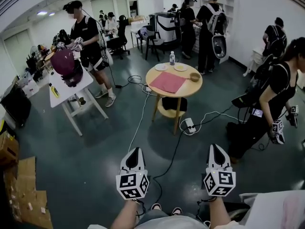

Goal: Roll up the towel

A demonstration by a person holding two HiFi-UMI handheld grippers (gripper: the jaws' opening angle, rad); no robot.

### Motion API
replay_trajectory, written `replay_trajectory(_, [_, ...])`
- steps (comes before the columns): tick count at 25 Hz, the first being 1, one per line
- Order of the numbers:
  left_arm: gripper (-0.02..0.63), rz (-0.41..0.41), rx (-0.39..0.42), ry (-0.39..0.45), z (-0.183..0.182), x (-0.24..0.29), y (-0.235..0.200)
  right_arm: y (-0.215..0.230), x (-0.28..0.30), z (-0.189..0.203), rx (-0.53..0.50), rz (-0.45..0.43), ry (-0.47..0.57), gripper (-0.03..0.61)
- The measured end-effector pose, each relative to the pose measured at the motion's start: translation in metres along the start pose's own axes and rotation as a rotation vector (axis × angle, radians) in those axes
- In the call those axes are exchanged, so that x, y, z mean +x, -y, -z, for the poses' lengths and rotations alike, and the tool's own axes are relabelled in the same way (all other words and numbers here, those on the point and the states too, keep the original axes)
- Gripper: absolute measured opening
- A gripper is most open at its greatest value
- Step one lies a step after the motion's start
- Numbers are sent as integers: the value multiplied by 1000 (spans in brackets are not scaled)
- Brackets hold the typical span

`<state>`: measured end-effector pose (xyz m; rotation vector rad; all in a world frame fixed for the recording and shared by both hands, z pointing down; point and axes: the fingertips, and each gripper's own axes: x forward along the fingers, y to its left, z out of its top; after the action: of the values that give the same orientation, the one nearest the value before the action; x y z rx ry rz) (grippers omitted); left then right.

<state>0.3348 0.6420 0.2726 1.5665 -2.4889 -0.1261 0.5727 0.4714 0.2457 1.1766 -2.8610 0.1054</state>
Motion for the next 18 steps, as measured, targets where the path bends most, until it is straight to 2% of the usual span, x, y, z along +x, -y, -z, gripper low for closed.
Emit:
replay_trajectory(1, [22,5,2,1,-2,0,1,-2,1,0,2,-8,-1,3])
replay_trajectory(2, [69,10,3,2,-3,0,1,-4,2,0,2,-17,-2,32])
replay_trajectory(6, [103,13,4,11,-3,-1,-9,-16,6,2,-14,-28,-1,75])
replay_trajectory(8, [152,12,2,20,-5,-2,-15,-22,8,1,-18,-33,1,104])
replay_trajectory(13, [259,17,0,29,-12,-3,-25,-29,13,-6,-27,-32,8,209])
replay_trajectory(18, [382,20,-11,23,-9,4,-42,-41,21,-3,-52,-33,14,354])
